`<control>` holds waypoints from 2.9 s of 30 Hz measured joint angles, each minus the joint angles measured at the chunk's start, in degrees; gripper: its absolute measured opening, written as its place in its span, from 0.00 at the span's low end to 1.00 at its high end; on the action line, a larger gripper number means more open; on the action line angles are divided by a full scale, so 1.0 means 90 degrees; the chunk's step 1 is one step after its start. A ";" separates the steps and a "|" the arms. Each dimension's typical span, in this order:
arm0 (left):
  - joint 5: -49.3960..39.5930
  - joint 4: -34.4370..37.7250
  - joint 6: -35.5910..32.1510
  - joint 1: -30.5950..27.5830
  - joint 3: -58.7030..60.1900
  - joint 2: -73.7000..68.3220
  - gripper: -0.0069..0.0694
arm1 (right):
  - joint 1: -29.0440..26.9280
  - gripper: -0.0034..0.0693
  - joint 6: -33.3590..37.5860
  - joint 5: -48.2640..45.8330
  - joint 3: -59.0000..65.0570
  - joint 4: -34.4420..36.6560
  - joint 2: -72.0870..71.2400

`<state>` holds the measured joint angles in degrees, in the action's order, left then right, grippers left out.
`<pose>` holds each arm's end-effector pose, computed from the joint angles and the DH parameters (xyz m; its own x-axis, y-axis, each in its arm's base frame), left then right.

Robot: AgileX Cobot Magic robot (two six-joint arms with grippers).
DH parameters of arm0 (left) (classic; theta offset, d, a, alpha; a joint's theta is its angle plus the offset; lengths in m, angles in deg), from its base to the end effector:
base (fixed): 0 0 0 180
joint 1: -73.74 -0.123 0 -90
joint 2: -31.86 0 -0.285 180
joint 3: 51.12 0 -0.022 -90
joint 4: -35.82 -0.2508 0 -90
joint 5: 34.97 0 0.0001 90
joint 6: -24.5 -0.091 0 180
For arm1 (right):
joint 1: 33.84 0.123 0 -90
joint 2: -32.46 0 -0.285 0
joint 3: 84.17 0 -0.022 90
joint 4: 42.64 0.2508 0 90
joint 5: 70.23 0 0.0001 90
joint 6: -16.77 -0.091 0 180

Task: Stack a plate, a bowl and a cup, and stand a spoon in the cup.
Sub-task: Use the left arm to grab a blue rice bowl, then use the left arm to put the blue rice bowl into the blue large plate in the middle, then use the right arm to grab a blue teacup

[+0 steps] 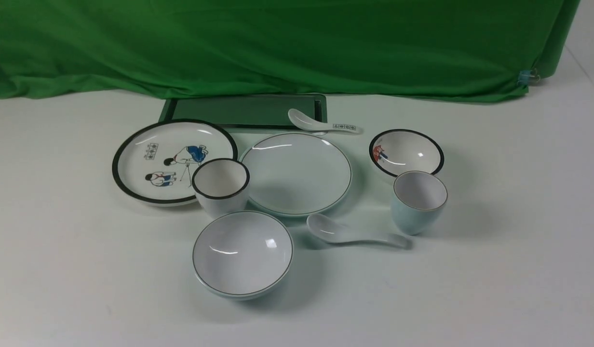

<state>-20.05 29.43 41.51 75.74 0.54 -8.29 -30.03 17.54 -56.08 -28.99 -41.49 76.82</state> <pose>0.1220 -0.0069 0.3412 0.2094 -0.1953 -0.9581 0.1040 0.9787 -0.1768 0.1377 0.0087 0.3096 0.0798 0.0113 -0.9967 -0.0620 0.9981 0.0064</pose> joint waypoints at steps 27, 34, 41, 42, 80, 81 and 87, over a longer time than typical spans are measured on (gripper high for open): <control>-0.5406 0.1168 -0.1183 0.2184 -0.3613 -0.7224 0.71 | 0.2860 0.08 0.0735 -0.4915 -0.3276 0.0033 0.4554; -0.5390 0.1404 -0.1365 0.2184 -0.3665 -0.7479 0.18 | 0.2862 0.10 0.0735 -0.4935 -0.3276 0.0033 0.4554; -0.6299 0.2853 -0.2608 0.2186 -0.4150 -0.7068 0.08 | 0.2862 0.10 0.0735 -0.4935 -0.3276 0.0033 0.4554; -0.6359 0.2941 -0.2695 0.2191 -0.4308 -0.7044 0.08 | 0.2862 0.10 0.0735 -0.4935 -0.3276 0.0033 0.4554; -0.7137 0.0292 -0.2608 0.2067 -0.9373 -1.0516 0.57 | 0.1915 0.59 0.0345 -0.5666 -0.5735 0.0514 0.6675; -0.7292 0.0156 -0.2608 0.2067 -0.9373 -1.0411 0.63 | 0.1889 0.59 0.0351 -0.5675 -0.5925 0.0521 0.7015; -0.7620 -0.0010 -0.2593 0.2042 -0.9373 -0.9202 0.65 | 0.1791 0.59 0.0397 -0.5697 -0.6284 0.0376 0.7829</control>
<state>-88.63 29.34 18.17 94.11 -83.82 -91.11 -13.91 21.12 -107.35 -85.55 -38.11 147.29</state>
